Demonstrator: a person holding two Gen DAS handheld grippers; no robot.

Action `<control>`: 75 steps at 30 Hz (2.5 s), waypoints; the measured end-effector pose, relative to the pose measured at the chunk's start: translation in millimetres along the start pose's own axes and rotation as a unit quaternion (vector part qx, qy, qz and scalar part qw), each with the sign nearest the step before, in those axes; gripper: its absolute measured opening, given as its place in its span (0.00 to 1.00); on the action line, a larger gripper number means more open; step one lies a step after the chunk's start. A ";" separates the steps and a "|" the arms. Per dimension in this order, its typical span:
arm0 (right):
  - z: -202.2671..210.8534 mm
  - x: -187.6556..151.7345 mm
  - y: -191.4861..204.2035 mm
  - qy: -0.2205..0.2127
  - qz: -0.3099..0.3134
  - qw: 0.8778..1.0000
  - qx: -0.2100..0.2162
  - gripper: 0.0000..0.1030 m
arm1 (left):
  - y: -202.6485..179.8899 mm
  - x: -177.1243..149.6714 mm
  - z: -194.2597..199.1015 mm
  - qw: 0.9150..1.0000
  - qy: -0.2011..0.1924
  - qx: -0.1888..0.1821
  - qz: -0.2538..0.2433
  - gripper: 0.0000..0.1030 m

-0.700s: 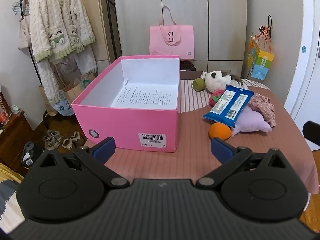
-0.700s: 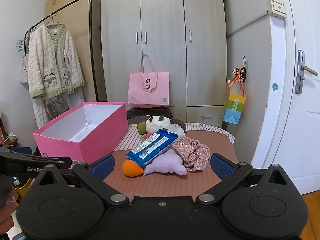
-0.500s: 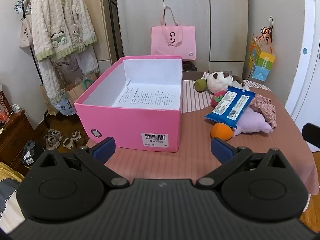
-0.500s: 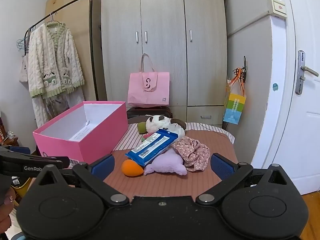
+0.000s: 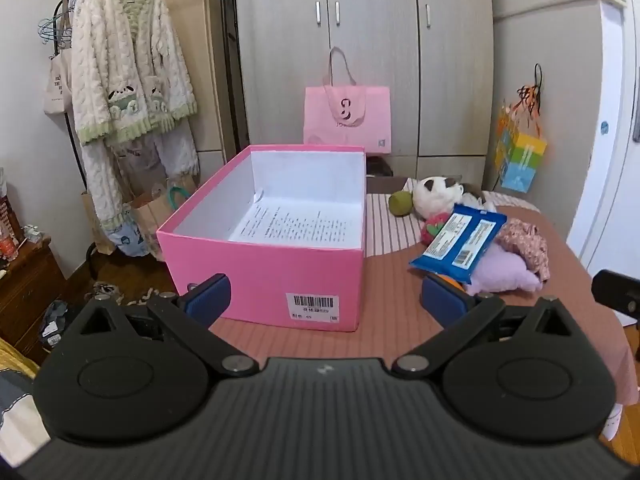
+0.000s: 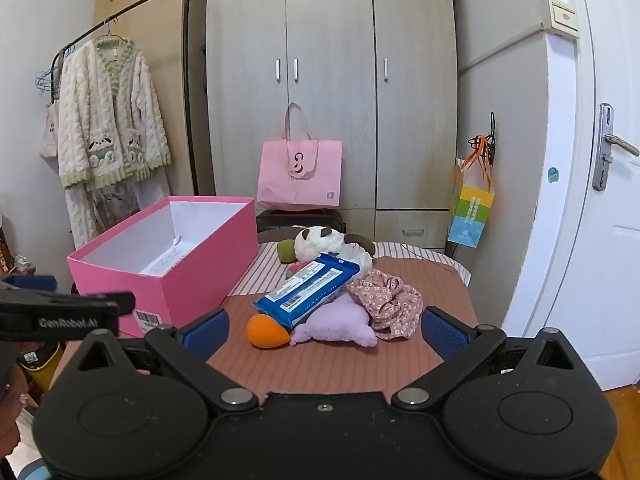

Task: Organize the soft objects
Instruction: 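Move both tools toward the soft objects on the table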

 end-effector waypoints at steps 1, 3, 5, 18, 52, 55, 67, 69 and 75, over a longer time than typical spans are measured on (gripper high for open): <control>-0.3 0.0 -1.8 0.000 0.000 1.000 -0.003 1.00 | 0.5 0.1 -0.1 1.000 0.000 -0.002 0.000 1.00; -1.4 -0.2 -5.6 0.003 -0.007 1.000 -0.006 1.00 | 1.0 -1.2 0.3 1.000 -0.006 -0.002 0.000 1.00; -3.8 -1.1 -8.5 0.006 -0.014 1.000 -0.009 1.00 | 0.5 -2.6 0.0 1.000 -0.013 -0.002 -0.004 1.00; -3.1 -7.0 -12.7 0.010 -0.016 1.000 -0.017 1.00 | -1.8 -8.9 -4.2 1.000 0.011 -0.021 -0.010 1.00; -7.9 -14.6 -14.9 0.027 -0.016 0.999 -0.019 1.00 | 13.0 -24.8 -5.1 0.997 0.007 -0.069 0.031 1.00; -8.2 -15.8 -13.5 0.029 -0.010 0.999 -0.023 1.00 | 13.5 -26.3 -2.5 0.997 -0.002 -0.070 0.033 1.00; -5.2 -22.2 -9.9 0.025 0.006 0.999 -0.037 1.00 | 10.8 -23.8 12.5 0.997 -0.047 -0.057 0.015 1.00; -5.4 -22.1 -9.9 0.026 0.009 0.999 -0.038 1.00 | 10.7 -22.8 12.6 0.997 -0.048 -0.056 0.013 1.00; 0.2 -20.5 -7.3 0.009 0.021 0.999 -0.027 1.00 | 10.9 -19.4 10.8 0.996 -0.052 -0.071 0.026 1.00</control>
Point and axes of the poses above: each gripper's, at about its wrist camera, not at the fingertips, and z roughly against the way its jaws point, y to its left, x to its top, the point moved 3 cm from there along -z, roughly the way its jaws point, and after that the axes turned 4 degrees about x, right-handed, at the moved point
